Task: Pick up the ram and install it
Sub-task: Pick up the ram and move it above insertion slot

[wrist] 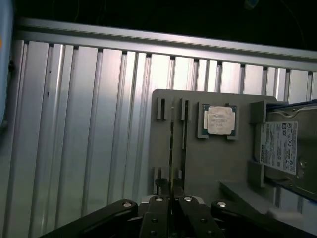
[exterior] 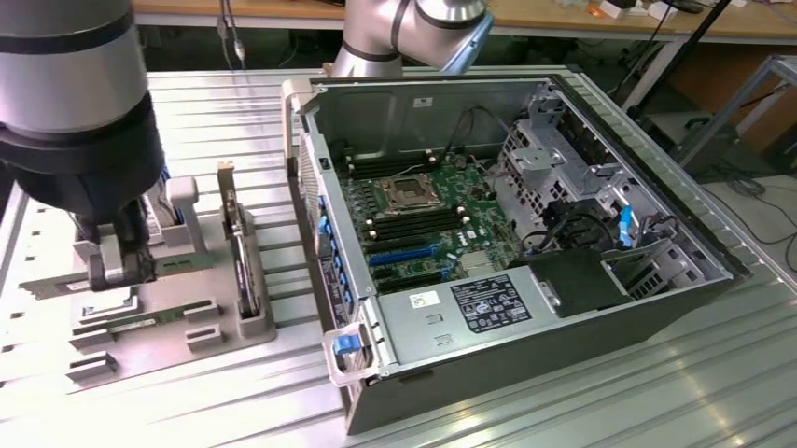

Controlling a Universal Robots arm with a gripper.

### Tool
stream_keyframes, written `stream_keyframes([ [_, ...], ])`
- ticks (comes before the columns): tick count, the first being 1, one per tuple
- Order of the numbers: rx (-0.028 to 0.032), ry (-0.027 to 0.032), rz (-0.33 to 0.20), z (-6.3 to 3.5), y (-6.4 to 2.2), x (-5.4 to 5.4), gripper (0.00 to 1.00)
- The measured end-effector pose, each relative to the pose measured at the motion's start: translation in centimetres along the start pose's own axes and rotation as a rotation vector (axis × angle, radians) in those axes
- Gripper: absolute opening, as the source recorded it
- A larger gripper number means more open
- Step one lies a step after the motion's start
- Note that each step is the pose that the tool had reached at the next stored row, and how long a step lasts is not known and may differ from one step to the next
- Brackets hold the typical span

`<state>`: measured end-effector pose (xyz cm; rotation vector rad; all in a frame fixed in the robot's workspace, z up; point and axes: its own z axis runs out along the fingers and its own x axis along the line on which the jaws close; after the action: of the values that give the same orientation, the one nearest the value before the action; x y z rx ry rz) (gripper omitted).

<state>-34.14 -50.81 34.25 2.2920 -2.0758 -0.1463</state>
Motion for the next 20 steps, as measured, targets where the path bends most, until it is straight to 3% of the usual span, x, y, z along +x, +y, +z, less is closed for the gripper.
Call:
stream_keyframes([
  [2, 0.001, -0.0105, -0.001, -0.59, -1.16, 0.1, 0.14],
  [3, 0.0015, -0.0144, -0.002, -0.89, -2.14, 0.2, 0.14],
  [5, 0.0016, -0.0165, -0.002, -1.29, -3.5, 0.3, 0.14],
  [10, 0.0017, -0.0181, -0.002, -1.95, -5.91, 0.5, 0.14],
  [13, 0.002, -0.0208, -0.003, -2.94, -7.45, 0.7, 0.14],
  [16, 0.002, -0.0245, -0.003, -5.33, -9.65, 0.8, 0.14],
  [18, 0.0016, -0.0279, -0.003, -5.68, -11.48, 1.0, 0.14],
  [20, 0.0015, -0.0315, -0.004, -5.79, -12.59, 1.1, 0.14],
])
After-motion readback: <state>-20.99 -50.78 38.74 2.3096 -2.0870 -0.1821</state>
